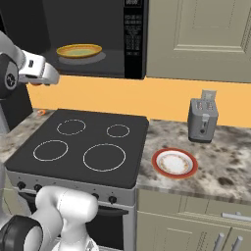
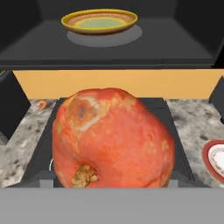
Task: Pick the squash from the counter and place it in the microwave.
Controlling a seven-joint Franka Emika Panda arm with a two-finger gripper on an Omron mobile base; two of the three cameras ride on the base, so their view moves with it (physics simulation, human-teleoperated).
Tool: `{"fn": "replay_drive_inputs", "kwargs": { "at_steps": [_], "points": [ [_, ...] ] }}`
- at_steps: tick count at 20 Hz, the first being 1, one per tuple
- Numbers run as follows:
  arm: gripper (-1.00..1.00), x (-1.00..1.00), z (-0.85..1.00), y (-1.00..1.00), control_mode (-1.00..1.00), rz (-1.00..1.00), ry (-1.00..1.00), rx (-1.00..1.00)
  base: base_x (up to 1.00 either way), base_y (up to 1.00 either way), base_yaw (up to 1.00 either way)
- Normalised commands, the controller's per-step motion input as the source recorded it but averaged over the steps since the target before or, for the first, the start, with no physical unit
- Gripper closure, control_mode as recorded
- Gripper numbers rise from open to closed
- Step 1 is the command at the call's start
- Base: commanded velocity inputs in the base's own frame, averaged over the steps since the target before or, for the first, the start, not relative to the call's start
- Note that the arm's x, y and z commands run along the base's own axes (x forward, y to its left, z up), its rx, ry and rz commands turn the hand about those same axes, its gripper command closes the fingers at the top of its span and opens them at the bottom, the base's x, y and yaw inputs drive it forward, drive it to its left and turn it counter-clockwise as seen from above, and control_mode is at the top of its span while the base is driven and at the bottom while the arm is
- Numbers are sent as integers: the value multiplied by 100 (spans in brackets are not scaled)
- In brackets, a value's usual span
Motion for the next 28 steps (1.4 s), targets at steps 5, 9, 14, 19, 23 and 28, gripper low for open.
{"fn": "replay_drive_inputs", "kwargs": {
  "at_steps": [5,9,14,19,23,28],
  "points": [
    [100,81,82,28,-100,0,-1,0,0,0,0],
    [100,100,32,0,-100,0,0,0,0,0,0],
    [100,100,-17,16,-100,1,-11,0,0,0,0],
    [100,94,-4,12,-100,1,-7,0,0,0,0],
    [100,84,-1,0,-100,0,0,0,0,0,0],
    [100,78,-1,1,-100,0,4,0,0,0,0]
  ]
}}
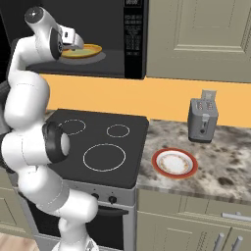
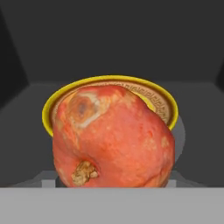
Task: Pick the squash from the counter and place it in the microwave.
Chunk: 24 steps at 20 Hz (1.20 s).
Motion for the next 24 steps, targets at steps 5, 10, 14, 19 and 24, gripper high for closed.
{"fn": "replay_drive_inputs", "kwargs": {
  "at_steps": [5,10,14,19,24],
  "points": [
    [100,63,-3,7,-100,0,7,0,0,0,0],
    [100,59,-3,0,-100,0,7,0,0,0,0],
    [100,8,-7,0,-100,1,11,-2,0,0,0],
    [100,0,-16,0,-100,0,5,-2,0,0,0],
    [-100,0,-22,0,-100,0,1,-1,0,0,0]
  ]
}}
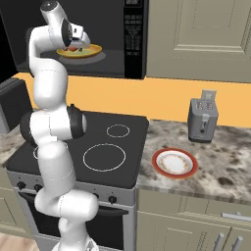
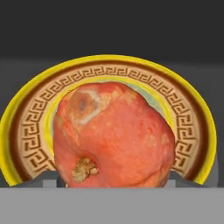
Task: Pick the squash from the counter and place it in the microwave.
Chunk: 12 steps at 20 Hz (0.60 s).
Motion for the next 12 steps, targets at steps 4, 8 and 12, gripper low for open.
{"fn": "replay_drive_inputs", "kwargs": {
  "at_steps": [4,8,12],
  "points": [
    [-100,0,-16,0,-100,0,0,-1,0,0,0],
    [-100,0,0,0,-100,2,0,0,0,0,0],
    [-100,-3,0,0,-100,2,0,0,0,0,0]
  ]
}}
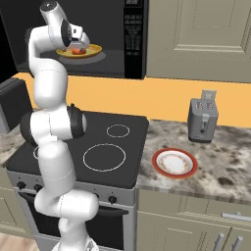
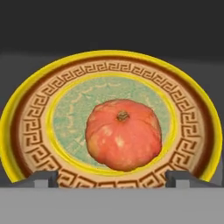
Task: Pick the squash from the counter and place it in the microwave.
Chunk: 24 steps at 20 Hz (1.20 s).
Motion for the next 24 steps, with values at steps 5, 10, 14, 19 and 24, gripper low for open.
{"fn": "replay_drive_inputs", "kwargs": {
  "at_steps": [5,10,14,19,24],
  "points": [
    [-100,-28,7,0,-100,3,-5,0,0,0,0],
    [-100,-96,12,0,-100,1,-14,0,0,0,0],
    [-100,-100,-6,-19,-100,0,-12,0,0,0,0],
    [-100,-100,-46,-39,-100,-1,-14,0,0,0,0],
    [-100,-100,-39,-43,-100,-1,-6,0,0,0,0]
  ]
}}
